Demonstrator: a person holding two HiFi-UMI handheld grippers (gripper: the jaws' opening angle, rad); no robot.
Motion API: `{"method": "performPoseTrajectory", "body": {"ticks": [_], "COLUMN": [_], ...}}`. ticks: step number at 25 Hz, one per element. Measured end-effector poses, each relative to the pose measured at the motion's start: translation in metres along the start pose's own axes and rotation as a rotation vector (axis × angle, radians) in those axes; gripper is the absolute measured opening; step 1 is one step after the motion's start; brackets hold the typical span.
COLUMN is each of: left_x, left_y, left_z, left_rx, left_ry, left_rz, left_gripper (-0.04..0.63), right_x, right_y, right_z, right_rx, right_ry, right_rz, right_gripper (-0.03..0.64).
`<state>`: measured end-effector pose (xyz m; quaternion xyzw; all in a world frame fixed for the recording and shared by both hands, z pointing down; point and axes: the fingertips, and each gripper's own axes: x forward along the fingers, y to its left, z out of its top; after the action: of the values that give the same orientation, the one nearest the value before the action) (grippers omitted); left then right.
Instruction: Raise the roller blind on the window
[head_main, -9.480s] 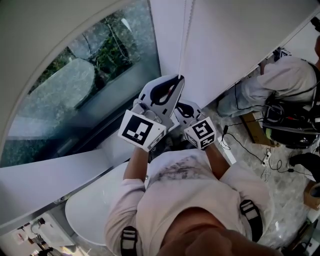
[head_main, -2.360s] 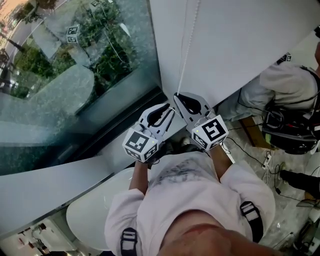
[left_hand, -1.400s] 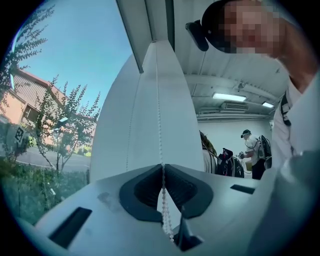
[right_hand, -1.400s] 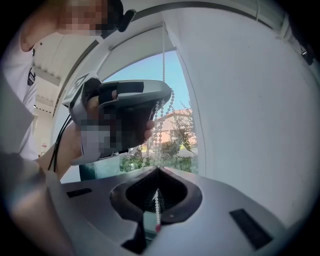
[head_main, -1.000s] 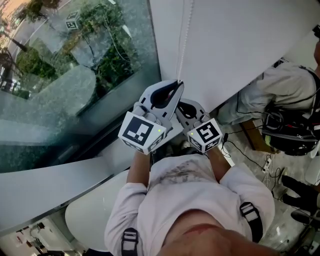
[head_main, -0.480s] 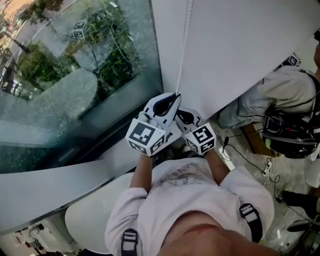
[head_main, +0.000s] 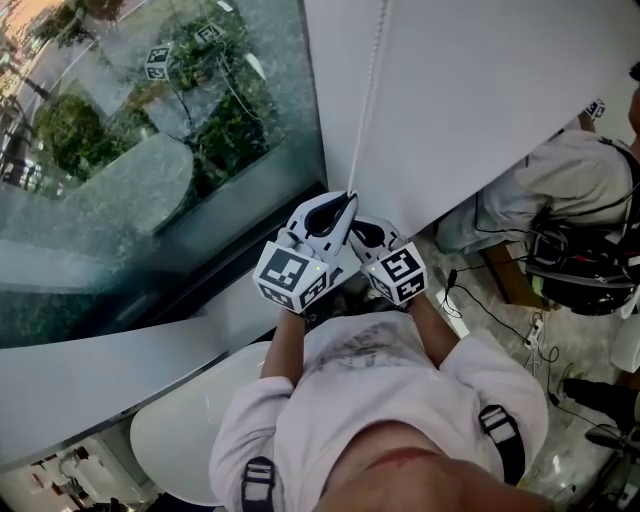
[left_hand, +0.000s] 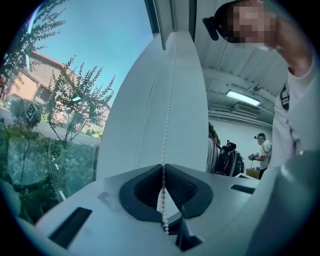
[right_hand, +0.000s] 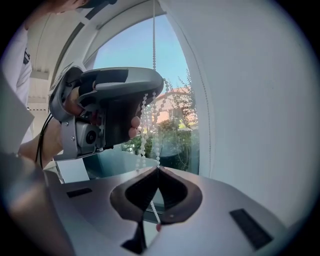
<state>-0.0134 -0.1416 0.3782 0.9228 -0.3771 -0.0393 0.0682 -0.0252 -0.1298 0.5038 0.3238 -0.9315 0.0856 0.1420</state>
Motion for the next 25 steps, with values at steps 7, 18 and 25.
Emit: {"method": "performPoseTrajectory", "body": {"ticks": [7, 18, 25], "left_x": [-0.003, -0.024, -0.048], "left_y": [0.001, 0.008, 0.011], "left_z": [0.001, -0.024, -0.032], "left_rx": [0.018, -0.026, -0.049], "left_ry": [-0.012, 0.018, -0.022], "left_rz": [0.024, 0.062, 0.103], "left_gripper": [0.017, 0.056, 0.063], "right_x": [-0.003, -0.022, -0.040], "right_y": [0.001, -0.003, 0.004], "right_z": [0.006, 0.006, 0.022], "right_rx": [-0.120, -0.173, -0.166], "right_ry": [-0.020, -0.018, -0.062], "right_rz": [-0.024, -0.091, -0.088], "right_gripper": [0.063, 0.064, 0.163]}}
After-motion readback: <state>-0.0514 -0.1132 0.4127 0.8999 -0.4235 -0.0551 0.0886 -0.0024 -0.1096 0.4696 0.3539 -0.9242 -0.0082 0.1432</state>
